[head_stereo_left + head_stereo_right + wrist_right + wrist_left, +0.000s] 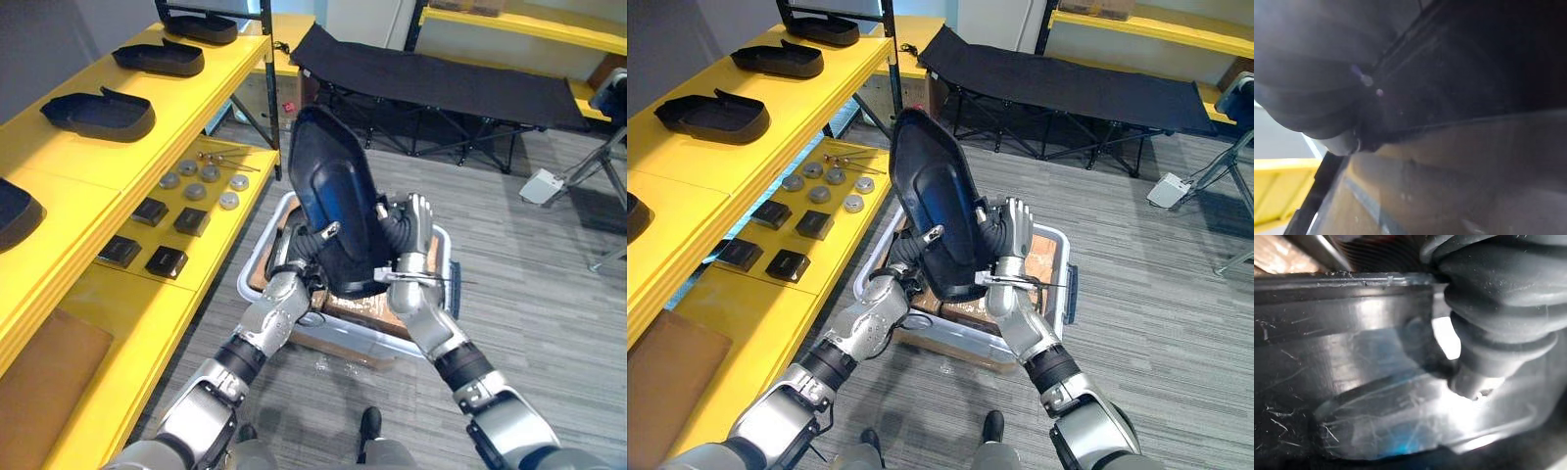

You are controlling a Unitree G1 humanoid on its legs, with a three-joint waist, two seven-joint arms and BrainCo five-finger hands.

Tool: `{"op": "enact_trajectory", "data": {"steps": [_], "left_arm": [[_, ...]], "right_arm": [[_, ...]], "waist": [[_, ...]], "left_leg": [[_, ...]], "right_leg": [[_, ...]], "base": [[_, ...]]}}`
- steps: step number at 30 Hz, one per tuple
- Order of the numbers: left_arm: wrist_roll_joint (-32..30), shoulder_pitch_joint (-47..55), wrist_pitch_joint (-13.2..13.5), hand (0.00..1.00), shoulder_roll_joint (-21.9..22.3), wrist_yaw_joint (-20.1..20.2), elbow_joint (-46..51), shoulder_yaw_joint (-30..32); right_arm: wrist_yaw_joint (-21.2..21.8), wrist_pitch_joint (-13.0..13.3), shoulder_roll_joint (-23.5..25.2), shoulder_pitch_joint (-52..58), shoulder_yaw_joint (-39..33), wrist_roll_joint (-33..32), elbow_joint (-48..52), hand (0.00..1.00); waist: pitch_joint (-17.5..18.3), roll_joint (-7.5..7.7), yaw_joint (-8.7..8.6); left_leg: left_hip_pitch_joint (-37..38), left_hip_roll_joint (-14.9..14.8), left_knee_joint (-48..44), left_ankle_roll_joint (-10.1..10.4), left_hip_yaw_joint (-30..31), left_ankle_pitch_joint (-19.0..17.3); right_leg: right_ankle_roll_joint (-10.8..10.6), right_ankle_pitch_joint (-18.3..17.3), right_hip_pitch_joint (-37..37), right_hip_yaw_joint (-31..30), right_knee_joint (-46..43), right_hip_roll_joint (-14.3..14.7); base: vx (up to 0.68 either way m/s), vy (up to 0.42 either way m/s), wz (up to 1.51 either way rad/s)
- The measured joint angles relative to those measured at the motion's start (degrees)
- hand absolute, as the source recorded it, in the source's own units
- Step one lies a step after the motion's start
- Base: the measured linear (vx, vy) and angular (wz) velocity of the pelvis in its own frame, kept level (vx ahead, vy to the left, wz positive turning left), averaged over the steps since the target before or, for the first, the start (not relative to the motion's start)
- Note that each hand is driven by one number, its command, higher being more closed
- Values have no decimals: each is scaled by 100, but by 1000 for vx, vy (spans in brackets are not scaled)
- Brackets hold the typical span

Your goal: Walk over and take plastic housings, then place them on the shelf

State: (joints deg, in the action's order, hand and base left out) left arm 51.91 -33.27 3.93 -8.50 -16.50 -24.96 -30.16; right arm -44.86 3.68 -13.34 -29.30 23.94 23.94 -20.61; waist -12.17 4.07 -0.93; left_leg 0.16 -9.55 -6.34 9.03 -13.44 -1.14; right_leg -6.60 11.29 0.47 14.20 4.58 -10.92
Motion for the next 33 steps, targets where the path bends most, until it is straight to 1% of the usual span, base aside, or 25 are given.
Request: {"op": "enact_trajectory", "data": {"steps": [1, 2, 3, 4, 8, 10, 11, 12, 14, 15, 16, 18, 19, 20, 21, 22, 23, 25, 26, 27, 28, 29, 31, 32, 33], "left_arm": [[3, 6, 38, 100, 0, 6, 0, -11], [80, 44, 165, 100, 0, 65, 0, -29], [179, 126, 286, 100, 0, 135, 0, -29], [198, 171, 361, 100, 3, 165, 0, -29], [378, 204, 711, 100, 9, 411, 2, -19], [336, 211, 815, 100, 14, 436, 77, -10], [323, 220, 825, 100, 13, 435, 99, 2], [257, 323, 833, 100, 15, 435, 260, 83], [-93, 597, 837, 100, 35, 410, 639, 254], [-326, 733, 833, 100, 47, 390, 883, 303], [-431, 789, 820, 100, 51, 366, 1010, 347], [-995, 989, 811, 100, 191, 303, 1458, 558], [-1130, 1038, 808, 100, 242, 284, 1560, 617], [-1405, 1126, 803, 100, 316, 209, 1716, 681], [-1790, 1217, 789, 100, 406, 103, 1798, 743], [-1974, 1277, 777, 100, 452, 49, 1843, 793], [-2428, 1432, 734, 100, 486, -106, 1886, 897], [-2951, 1560, 698, 100, 508, -293, 1895, 1005], [-3313, 1694, 694, 100, 480, -425, 1933, 1134], [-3603, 1833, 731, 100, 444, -514, 1994, 1261], [-3741, 1922, 740, 100, 426, -552, 2058, 1352], [-4170, 2085, 802, 100, 392, -709, 2169, 1532], [-4688, 2324, 975, 100, 264, -999, 2312, 1786], [-4841, 2386, 1042, 100, 220, -1076, 2329, 1846], [-5133, 2533, 1159, 100, 174, -1254, 2378, 1985]], "right_arm": [[0, 2, -1, 0, -2, -1, 3, 100], [4, 42, -3, 0, -2, -1, 17, 100], [24, 77, -3, 2, 37, -2, 26, 0], [35, 117, -1, 12, 48, -1, 26, 0], [30, 429, 20, 123, 5, -44, 304, 0], [7, 566, 21, 224, -38, -64, 486, 0], [4, 591, 21, 225, -40, -64, 495, 0], [8, 676, 22, 263, -43, -65, 594, 0], [13, 808, 49, 481, -50, -68, 927, 0], [20, 925, 70, 691, -164, -74, 1202, 0], [40, 969, 72, 790, -206, -103, 1347, 0], [203, 1058, 89, 1045, -320, -307, 1952, 0], [289, 1105, 112, 1097, -388, -330, 2074, 0], [456, 1151, 124, 1220, -479, -477, 2336, 0], [633, 1180, 97, 1370, -542, -713, 2639, 0], [738, 1195, 91, 1436, -575, -829, 2777, 0], [987, 1300, 86, 1610, -661, -1199, 3086, 0], [1259, 1453, 73, 1752, -748, -1640, 3339, 0], [1505, 1597, 69, 1878, -864, -2075, 3516, 0], [1898, 1792, 51, 2041, -1005, -2818, 3712, 0], [2081, 1866, 48, 2110, -1077, -3154, 3793, 0], [2463, 2086, 46, 2261, -1256, -3732, 3893, 0], [2837, 2403, 57, 2565, -1503, -4348, 4032, 0], [2936, 2484, 72, 2682, -1578, -4517, 4069, 0], [3127, 2631, 132, 2977, -1778, -4841, 4141, 0]], "waist": [[0, 0, 0], [10, -2, -6], [73, -7, -12], [108, -6, -21], [144, 1, -22], [172, 22, -28], [173, 24, -32], [176, 28, -43], [178, 29, -40], [181, 33, -38], [181, 34, -33], [213, 32, -28], [244, 31, -26], [295, 32, -52], [328, 24, -74], [335, 18, -81], [444, 5, -118], [467, 5, -134], [470, 6, -153], [470, 6, -148], [470, 6, -147], [472, 8, -144], [474, 6, -118], [483, 3, -122], [559, 3, -123]], "left_leg": [[1, 0, 1, 0, -2, 0], [3, 1, 4, -1, -10, 1], [3, 1, 25, 0, -43, 2], [4, 1, 33, 1, -53, 3], [172, 11, 98, 2, -133, 2], [186, 11, 100, 3, -145, 0], [187, 11, 100, 3, -150, -1], [210, 10, 101, 3, -180, -6], [310, 8, 153, 7, -271, -12], [346, 11, 183, 7, -301, -12], [357, 13, 187, 8, -317, -13], [387, 14, 212, 12, -448, -35], [385, 17, 235, 12, -469, -35], [400, 19, 264, 11, -485, -32], [451, 19, 282, 13, -492, -30], [488, 18, 290, 15, -515, -29], [491, 21, 309, 21, -545, -33], [575, 27, 376, 21, -588, -33], [620, 28, 390, 21, -608, -33], [656, 31, 403, 26, -618, -39], [679, 33, 413, 27, -631, -40], [704, 34, 417, 34, -662, -49], [773, 33, 417, 36, -782, -108], [790, 33, 414, 47, -809, -127], [785, 33, 413, 57, -895, -161]], "right_leg": [[1, 1, -2, -2, 0, 0], [2, 2, -9, -8, 0, 0], [2, 4, -36, -25, 0, 0], [2, 5, -40, -26, 0, 0], [-9, 12, 45, -81, -1, -6], [-10, 11, 52, -93, -1, -5], [-10, 11, 50, -98, 0, -5], [-10, 11, 46, -133, 0, -4], [-12, 9, 53, -203, 1, 3], [-12, 5, 54, -229, 2, 4], [-6, -1, 47, -235, 1, 7], [20, -66, -33, -327, 2, 14], [20, -66, -57, -330, 1, 12], [24, -63, -58, -329, 0, 13], [38, -51, -43, -329, -1, 17], [38, -50, -23, -337, -1, 18], [1, -29, -36, -347, -2, 18], [-6, -24, -8, -372, -3, 24], [-12, -29, 35, -390, -2, 27], [-19, -35, 56, -398, -2, 27], [-22, -37, 56, -411, -2, 28], [-27, -42, 54, -446, -2, 31], [-40, -62, 32, -571, -2, 43], [-28, -76, 29, -608, -2, 48], [-10, -90, -32, -673, -6, 53]], "base": [[0, 0, 0], [-8, 4, -6], [1, 4, -6], [21, 7, -7], [15, 10, -8], [0, 5, -2], [-12, 4, -7], [-19, 4, -15], [-18, 3, -19], [-12, 2, -12], [-24, 3, -15], [-27, 1, -23], [2, 1, -20], [24, 2, -10], [30, 6, -7], [28, 8, -8], [33, 12, -8], [25, 10, -9], [5, 7, -9], [3, 9, -7], [-13, 10, -7], [-18, 9, -13], [-18, 9, -24], [-15, 10, -30], [6, 11, -25]]}}
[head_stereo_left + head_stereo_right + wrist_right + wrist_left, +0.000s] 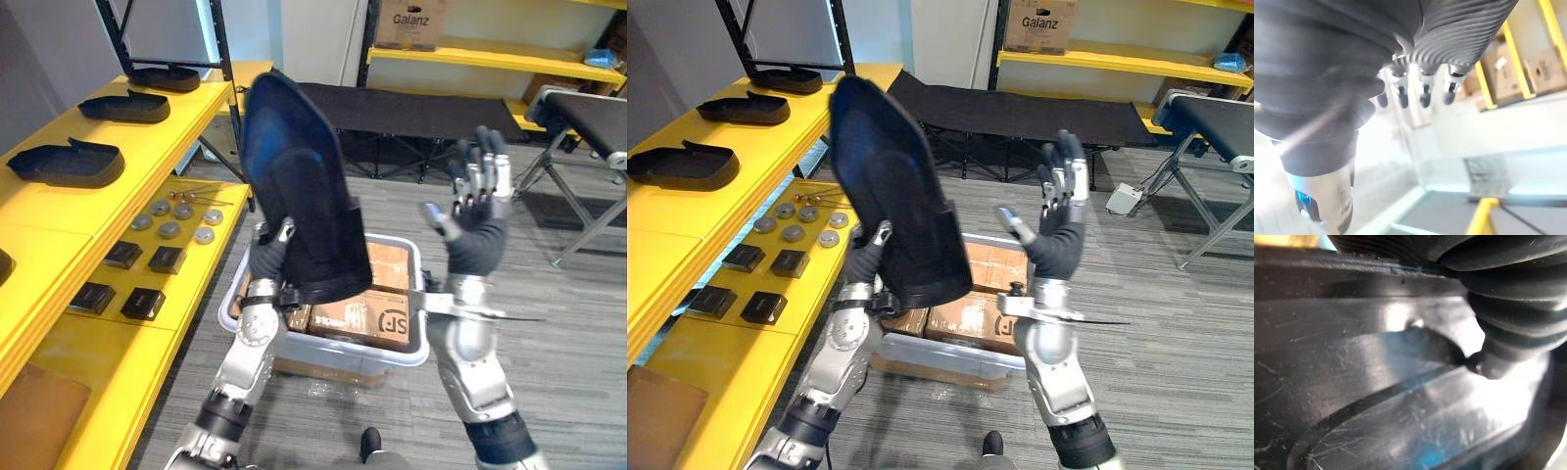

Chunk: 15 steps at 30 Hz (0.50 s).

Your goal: Walk over and take plastic housings, then place them on the shelf

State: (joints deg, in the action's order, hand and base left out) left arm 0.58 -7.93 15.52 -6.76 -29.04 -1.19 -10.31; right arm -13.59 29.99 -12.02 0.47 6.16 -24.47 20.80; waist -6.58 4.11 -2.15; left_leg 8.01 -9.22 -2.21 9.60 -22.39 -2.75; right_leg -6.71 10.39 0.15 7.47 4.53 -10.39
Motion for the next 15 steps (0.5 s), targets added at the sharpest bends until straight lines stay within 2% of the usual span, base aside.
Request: {"op": "enact_trajectory", "data": {"steps": [1, 2, 4, 7, 9, 10, 13, 15], "left_arm": [[-241, 147, 166, 100, -20, -165, 13, 143], [-332, 211, 222, 100, -31, -227, 14, 222], [-430, 422, 443, 100, -8, -441, 19, 467], [-470, 716, 641, 100, 0, -624, 156, 763], [-460, 990, 796, 100, 49, -625, 443, 779], [-442, 1081, 813, 100, 75, -624, 574, 774], [-272, 1469, 819, 100, 270, -546, 885, 730], [-133, 1685, 818, 100, 322, -406, 907, 686]], "right_arm": [[108, 92, 135, 317, -276, -174, 39, 0], [114, 102, 209, 484, -428, -180, 42, 0], [141, 43, 435, 1008, -841, -184, 20, 0], [259, -275, 581, 1564, -1142, -167, -363, 0], [266, -621, 662, 1952, -1402, -160, -1087, 0], [259, -674, 681, 1992, -1455, -152, -1280, 0], [265, -792, 758, 2097, -1623, -165, -1822, 0], [244, -791, 784, 2101, -1595, -166, -2006, 0]], "waist": [[52, -12, -32], [70, -24, -44], [121, -60, -149], [149, -122, -203], [172, -145, -203], [171, -149, -203], [169, -267, -199], [144, -379, -193]], "left_leg": [[-1, 0, -5, -11, -32, -16], [0, 0, -7, -13, -33, -27], [-1, 0, -12, 1, -66, -56], [-19, -12, -39, 23, -193, -125], [-135, -21, -87, 13, -166, -170], [-203, -23, -134, -1, -147, -186], [-530, 8, -256, -25, 272, -249], [-752, 1, -335, -48, 930, -241]], "right_leg": [[-7, -6, -23, -36, -8, 4], [-11, -16, -24, -36, -13, 3], [-19, -31, -56, -74, -16, 6], [-22, -36, -139, -194, -17, 28], [-35, -60, -203, -172, -15, 23], [-38, -62, -228, -158, -13, 13], [-134, -205, -222, 81, -101, -63], [-261, -726, -202, 188, -637, -40]], "base": [[8, 10, -20], [22, 13, -11], [15, 11, -10], [20, 6, -18], [25, 1, 3], [17, 1, 20], [28, 9, 66], [77, -13, 133]]}}
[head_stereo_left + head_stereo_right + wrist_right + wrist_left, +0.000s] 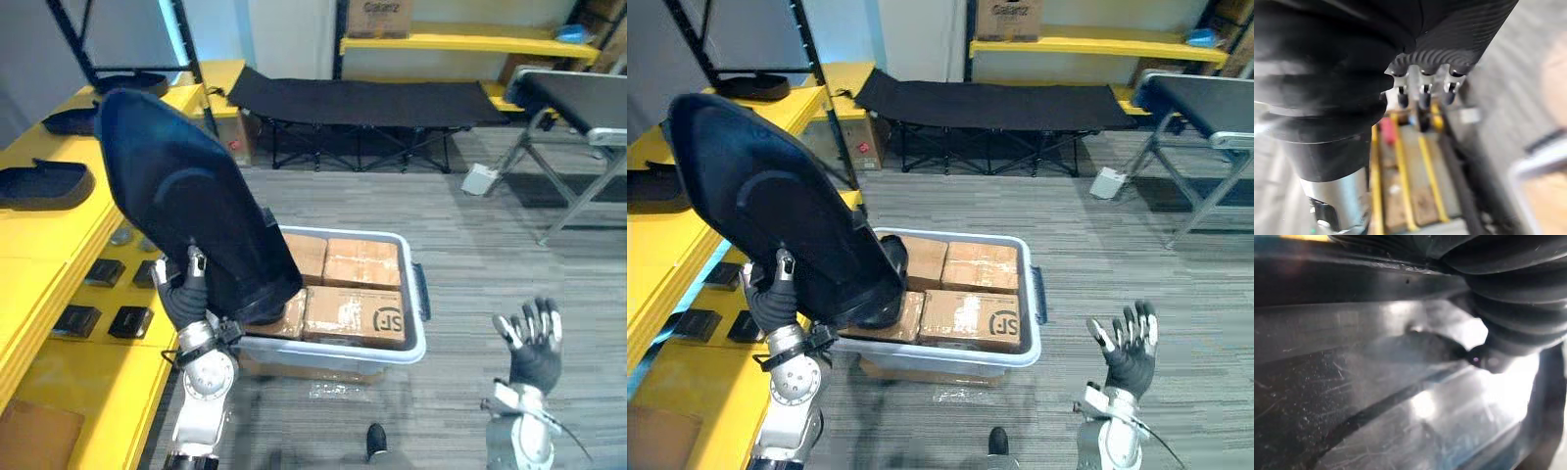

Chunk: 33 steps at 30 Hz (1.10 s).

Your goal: Walk over and take plastic housings, then place them on the shelf

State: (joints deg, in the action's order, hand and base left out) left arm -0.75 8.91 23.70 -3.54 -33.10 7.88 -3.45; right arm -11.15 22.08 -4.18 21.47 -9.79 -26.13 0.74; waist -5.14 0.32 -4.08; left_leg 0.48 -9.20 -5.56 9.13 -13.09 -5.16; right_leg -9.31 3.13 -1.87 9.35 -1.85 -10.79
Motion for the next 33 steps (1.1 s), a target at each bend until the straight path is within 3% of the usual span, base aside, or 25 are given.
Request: {"op": "enact_trajectory", "data": {"steps": [2, 3, 4, 6, 8, 9, 10, 12, 13, 14, 17, 19, 21, 22, 25, 28, 29, 30, 31, 32, 33], "left_arm": [[176, 56, 0, 100, 13, 240, 5, -36], [271, 126, 0, 100, -17, 310, 44, 2], [296, 195, -1, 100, -28, 312, 104, 44], [300, 606, -2, 100, -32, 282, 541, 238], [299, 755, -2, 100, -43, 302, 731, 339], [331, 809, -1, 100, -39, 480, 841, 442], [401, 815, 0, 100, -41, 712, 900, 453], [560, 846, 15, 100, -50, 1037, 902, 478], [759, 934, 4, 100, -45, 1207, 896, 461], [808, 993, 4, 100, -46, 1256, 896, 456], [941, 1155, -2, 100, -48, 1342, 897, 509], [940, 1145, -1, 100, -47, 1350, 900, 569], [942, 1151, -8, 100, -45, 1361, 895, 568], [941, 1153, -8, 100, -48, 1367, 895, 568], [944, 1206, -3, 100, -48, 1476, 895, 574], [911, 1191, 1, 100, -65, 1663, 899, 732], [910, 1169, 5, 100, -86, 1704, 881, 773], [854, 1126, -12, 100, -48, 1704, 877, 790], [760, 1116, -11, 100, -59, 1694, 899, 803], [534, 1109, -9, 100, -104, 1666, 929, 904], [412, 1084, -10, 100, -174, 1586, 932, 940]], "right_arm": [[-191, 10, 7, -3, 47, -2, -199, 0], [-275, 13, 3, -114, 114, -2, -419, 0], [-273, 15, 3, -204, 164, -7, -550, 0], [-236, 20, -54, -670, 553, 8, -1054, 0], [-240, 24, -56, -877, 731, 53, -1154, 0], [-276, 61, 25, -1013, 810, 315, -1179, 0], [-334, 117, 16, -1057, 812, 523, -1178, 0], [-507, 165, -47, -1137, 774, 663, -1176, 0], [-602, 189, -138, -1182, 751, 671, -1156, 0], [-639, 189, -173, -1187, 754, 672, -1157, 0], [-620, 204, -126, -1282, 785, 662, -1155, 0], [-571, 293, -100, -1385, 845, 657, -1146, 0], [-511, 324, -100, -1481, 909, 663, -1027, 0], [-527, 325, -90, -1486, 909, 667, -1028, 0], [-621, 331, -15, -1469, 898, 667, -1028, 0], [-662, 332, 145, -1401, 895, 682, -1008, 0], [-662, 333, 201, -1211, 875, 680, -967, 0], [-605, 334, 253, -1026, 900, 670, -919, 0], [-563, 336, 291, -979, 897, 670, -915, 0], [-461, 366, 359, -986, 893, 682, -908, 0], [-353, 465, 411, -1026, 875, 723, -854, 0]], "waist": [[-10, -49, 43], [-14, -33, 153], [-21, -21, 223], [-80, -55, 542], [-109, -60, 663], [-201, -12, 670], [-304, 11, 652], [-415, -55, 670], [-494, -112, 665], [-496, -109, 701], [-614, -38, 827], [-810, 57, 847], [-1163, 0, 823], [-1229, -9, 821], [-1277, -2, 835], [-1203, 140, 933], [-1111, 165, 958], [-1005, 284, 918], [-986, 334, 885], [-974, 376, 867], [-976, 371, 797]], "left_leg": [[-258, 86, -69, -27, 942, 68], [-257, 175, -25, 1, 1329, 163], [-254, 209, 22, 14, 1491, 217], [-302, 259, 117, 61, 1938, 370], [-438, 324, 121, 19, 2033, 534], [-604, 452, 126, -193, 1890, 824], [-739, 437, 131, -413, 1322, 920], [-900, 214, 52, -711, 285, 976], [-900, 111, -7, -586, -159, 1113], [-905, 141, 2, -546, -166, 1144], [-930, 326, -127, -650, -203, 1071], [-1135, 295, -545, -704, -289, 840], [-1484, 86, -1602, -764, -316, 286], [-1514, 49, -1815, -782, -315, 154], [-1701, 40, -2667, -833, -304, -459], [-1850, 80, -3451, -1222, -567, -1032], [-1826, 237, -3523, -1054, -507, -1366], [-1819, 517, -3401, -1133, -335, -1440], [-1751, 624, -3264, -1146, -292, -1438], [-1550, 728, -2984, -1198, -186, -1414], [-1293, 822, -2669, -1301, -24, -1339]], "right_leg": [[37, -621, 167, -20, -585, 67], [12, -827, 315, 22, -792, 11], [18, -923, 393, 106, -850, -18], [63, -1106, 638, 645, -908, -48], [73, -1193, 804, 1084, -898, -99], [108, -1269, 1061, 1645, -885, -189], [109, -1296, 1268, 2140, -883, -228], [104, -1320, 1476, 2719, -939, -205], [95, -1333, 1625, 2916, -986, -220], [74, -1351, 1648, 2942, -1007, -250], [87, -1415, 1644, 2832, -1081, -443], [35, -1560, 1488, 2645, -1255, -557], [-140, -1792, 1375, 2447, -1677, -647], [-138, -1881, 1369, 2398, -1782, -688], [-391, -2329, 1415, 2357, -2315, -982], [-471, -2419, 1629, 2455, -2309, -1217], [-99, -2398, 1710, 2466, -2701, -1348], [665, -1958, 1250, 2036, -3665, -1641], [928, -1579, 971, 1729, -4043, -1712], [840, -1174, 549, 1084, -4744, -1653], [601, -1493, 180, 720, -5279, -1403]], "base": [[110, -87, 221], [128, -64, 207], [112, -46, 158], [75, -60, 113], [19, -55, 132], [-7, -56, 233], [-10, -15, 243], [-18, 29, 198], [-26, 20, 147], [-18, 19, 77], [-23, 88, 6], [-99, 129, -24], [-118, 129, -33], [-118, 152, -19], [-28, 175, 7], [167, 231, 29], [316, 225, 80], [350, 228, 91], [477, 275, 89], [501, 219, 62], [509, 186, 67]]}}
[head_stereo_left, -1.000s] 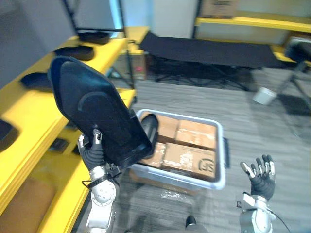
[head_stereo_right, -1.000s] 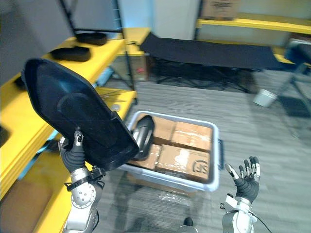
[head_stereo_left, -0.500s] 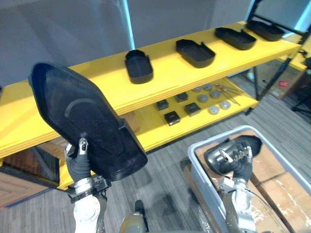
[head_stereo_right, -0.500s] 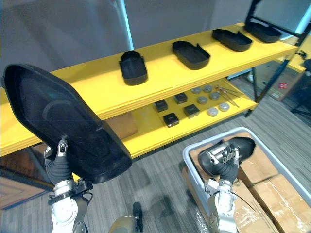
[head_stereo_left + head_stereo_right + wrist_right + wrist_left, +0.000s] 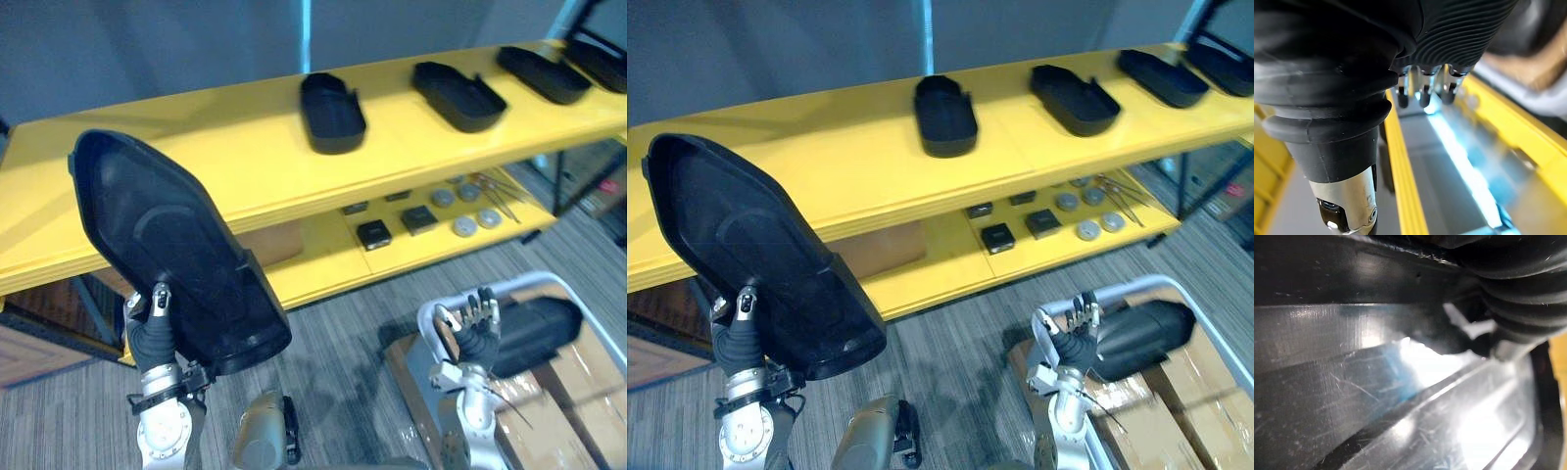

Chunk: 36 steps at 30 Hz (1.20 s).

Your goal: Walk over and take plastic housings, then place them on the shelf

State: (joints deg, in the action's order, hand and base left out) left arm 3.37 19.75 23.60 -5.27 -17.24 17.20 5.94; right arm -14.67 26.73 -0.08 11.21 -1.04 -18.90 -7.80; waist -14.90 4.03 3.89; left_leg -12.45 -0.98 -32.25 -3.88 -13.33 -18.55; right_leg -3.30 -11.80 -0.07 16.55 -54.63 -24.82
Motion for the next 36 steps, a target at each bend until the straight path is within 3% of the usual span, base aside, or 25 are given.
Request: {"op": "enact_trajectory", "data": {"steps": [3, 5, 6, 7, 9, 10, 11, 14, 15, 17, 18, 19, 20, 21, 27, 28, 31, 34, 36], "left_arm": [[-66, -112, 1, 100, -111, -106, 67, 18], [-176, -650, 3, 100, -241, -278, 73, -13], [-184, -897, 3, 100, -291, -296, 58, -25], [-220, -1258, -3, 100, -329, -405, 1, -44], [-224, -1373, -9, 100, -327, -492, -2, -38], [-230, -1369, -21, 100, -351, -534, 22, -21], [-336, -1277, -70, 100, -160, -552, -25, -20], [-443, -1133, -161, 100, -46, -391, 0, -16], [-442, -1135, -194, 100, -44, -282, 8, 8], [-444, -1137, -204, 100, -51, -150, 110, 22], [-444, -1172, -203, 100, -87, -54, 199, 45], [-463, -1205, -208, 100, -136, -17, 233, 48], [-621, -1324, -270, 100, -247, -10, 314, 59], [-617, -1422, -327, 100, -373, -8, 337, 112], [-666, -1771, -1242, 100, -1124, 91, 14, 728], [-644, -1986, -1517, 100, -1323, 260, -258, 759], [-291, -2505, -1979, 100, -1811, 719, -1159, 753], [330, -2917, -2541, 100, -1920, 1021, -1916, 726], [632, -3208, -2764, 100, -1922, 1168, -2529, 700]], "right_arm": [[162, 222, 0, 11, -9, 88, 295, 0], [266, 397, -18, 21, -295, 309, 789, 0], [269, 452, -38, -12, -456, 376, 945, 0], [231, 482, -122, -64, -691, 410, 1158, 0], [120, 505, -229, -102, -793, 539, 1299, 0], [-35, 553, -279, -110, -859, 757, 1497, 0], [-203, 614, -513, -238, -911, 951, 1593, 0], [-597, 557, -1085, -704, -1051, 1428, 1856, 0], [-694, 521, -1230, -854, -1174, 1526, 1950, 0], [-737, 444, -1375, -939, -1410, 1521, 2313, 0], [-750, 444, -1419, -983, -1594, 1523, 2571, 0], [-736, 446, -1428, -994, -1693, 1520, 2630, 0], [-659, 407, -1481, -1026, -1893, 1501, 2648, 0], [-618, 320, -1508, -1051, -1938, 1494, 2631, 0], [-81, 225, -1508, -1007, -2000, 1090, 2898, 0], [31, 199, -1511, -988, -2001, 1003, 2957, 0], [249, 152, -1528, -990, -1976, 872, 2960, 0], [379, 73, -1725, -1003, -1975, 838, 2962, 0], [456, -74, -1834, -1041, -1974, 833, 2957, 0]], "waist": [[25, -65, -138], [74, -197, -228], [78, -191, -295], [70, -219, -412], [102, -166, -475], [176, -44, -474], [265, -296, -479], [374, -615, -450], [372, -643, -458], [370, -641, -455], [328, -536, -449], [330, -534, -455], [390, -671, -526], [380, -687, -475], [389, -540, -639], [382, -554, -665], [361, -592, -783], [294, -709, -871], [225, -803, -958]], "left_leg": [[654, 83, 742, 67, 222, 218], [1002, 66, 1130, 154, 608, 301], [1097, 67, 1178, 167, 796, 303], [1240, 60, 1174, 280, 1120, 271], [1382, 41, 1150, 474, 1258, 169], [1461, 81, 1054, 721, 1302, -9], [1445, -152, 925, 822, 1365, -152], [1591, -446, 1137, 1022, 1269, -29], [1713, -478, 1168, 1198, 1266, 80], [1767, -459, 952, 1231, 1145, 225], [1542, -425, 609, 1181, 1061, 117], [1521, -433, 840, 1045, 957, 19], [1607, -531, 1723, 881, 745, 467], [1729, -519, 1910, 895, 641, 467], [1852, -318, 1989, 883, 322, 475], [1852, -323, 1991, 880, 309, 476], [1891, -340, 2073, 847, 241, 497], [1850, -327, 2074, 826, 70, 518], [1830, -281, 2084, 801, 10, 533]], "right_leg": [[12, -431, -469, -98, 166, 590], [40, -609, -916, -246, 1433, 1261], [2, -584, -1042, -490, 1882, 1449], [-83, -492, -1266, -944, 2414, 1666], [-92, -135, -1290, -1215, 2988, 1779], [-6, 1096, -1210, -1416, 3708, 1758], [-151, 1090, -1115, -1235, 3620, 1882], [-39, 1040, -830, -990, 3967, 2102], [-8, 1021, -608, -891, 4106, 2113], [-5, 1022, -278, -859, 4350, 2066], [-1, 1026, -146, -866, 4470, 1909], [-13, 1037, -134, -853, 4481, 1860], [-40, 1046, -180, -830, 4454, 1865], [-135, 1077, -210, -905, 4482, 1866], [-280, 1192, -189, -1033, 4707, 1716], [-299, 1223, -187, -1047, 4750, 1731], [-278, 1240, -263, -1124, 4719, 1796], [-272, 1260, -460, -1317, 4609, 1799], [-275, 1266, -568, -1409, 4537, 1786]], "base": [[375, 55, 48], [415, -10, 83], [458, -128, 135], [462, -164, 117], [341, -174, 87], [352, -244, 76], [341, -240, 66], [334, -214, 36], [245, -140, 32], [165, -48, 20], [119, 26, 17], [73, 64, 17], [41, 122, -15], [21, 142, -26], [-20, 73, -27], [-36, 2, -19], [-50, -22, -15], [-43, -2, -32], [-52, 14, -19]]}}
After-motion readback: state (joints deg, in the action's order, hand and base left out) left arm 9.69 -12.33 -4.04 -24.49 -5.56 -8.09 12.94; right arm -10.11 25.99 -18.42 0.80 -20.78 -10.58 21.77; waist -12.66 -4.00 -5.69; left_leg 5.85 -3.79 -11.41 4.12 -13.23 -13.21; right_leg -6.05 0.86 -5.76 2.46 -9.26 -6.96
